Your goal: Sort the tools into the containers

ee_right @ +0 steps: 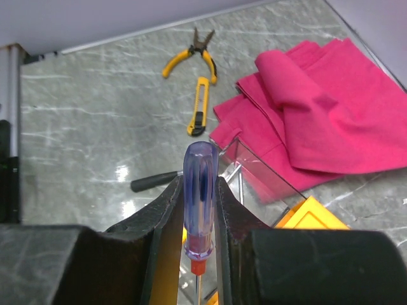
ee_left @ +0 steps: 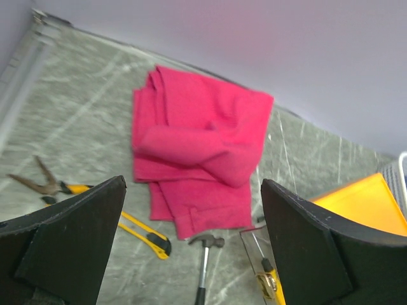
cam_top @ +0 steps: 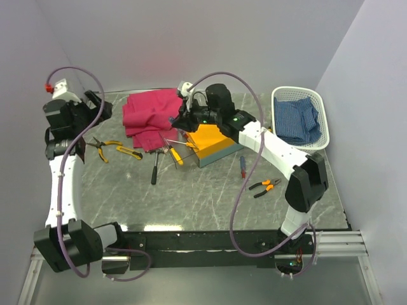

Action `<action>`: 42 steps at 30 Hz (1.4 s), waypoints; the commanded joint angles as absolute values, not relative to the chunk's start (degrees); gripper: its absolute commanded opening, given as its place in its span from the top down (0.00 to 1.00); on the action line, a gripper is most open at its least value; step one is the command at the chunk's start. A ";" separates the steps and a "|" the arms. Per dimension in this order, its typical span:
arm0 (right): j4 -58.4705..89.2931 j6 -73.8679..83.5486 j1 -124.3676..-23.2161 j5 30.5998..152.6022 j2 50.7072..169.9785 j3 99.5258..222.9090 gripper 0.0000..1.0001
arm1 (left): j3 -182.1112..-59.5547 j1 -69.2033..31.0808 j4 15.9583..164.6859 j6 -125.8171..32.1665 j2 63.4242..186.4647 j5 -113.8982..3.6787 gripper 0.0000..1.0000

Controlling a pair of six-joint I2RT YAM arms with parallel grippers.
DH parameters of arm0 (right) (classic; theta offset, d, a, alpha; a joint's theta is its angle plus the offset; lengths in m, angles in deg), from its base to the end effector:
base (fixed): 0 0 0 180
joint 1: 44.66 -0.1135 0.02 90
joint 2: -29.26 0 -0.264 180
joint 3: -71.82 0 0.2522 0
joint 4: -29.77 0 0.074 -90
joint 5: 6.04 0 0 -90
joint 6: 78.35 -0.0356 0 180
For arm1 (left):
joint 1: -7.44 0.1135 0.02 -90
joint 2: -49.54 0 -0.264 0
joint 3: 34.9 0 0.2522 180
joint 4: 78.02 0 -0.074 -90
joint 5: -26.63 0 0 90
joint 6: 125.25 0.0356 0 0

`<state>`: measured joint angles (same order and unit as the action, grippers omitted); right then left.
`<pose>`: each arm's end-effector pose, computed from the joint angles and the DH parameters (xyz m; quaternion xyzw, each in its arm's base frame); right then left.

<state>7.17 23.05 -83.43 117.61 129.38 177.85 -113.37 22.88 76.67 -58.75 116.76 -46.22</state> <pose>0.3124 0.2762 0.3696 -0.4821 0.6222 0.3608 0.5003 0.2630 0.0617 0.3799 -0.1733 0.7655 -0.1600 0.5986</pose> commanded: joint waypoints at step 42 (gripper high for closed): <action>1.86 -5.73 -65.33 77.72 111.87 142.62 0.40 | -113.08 31.43 80.40 -65.13 115.89 -41.40 0.07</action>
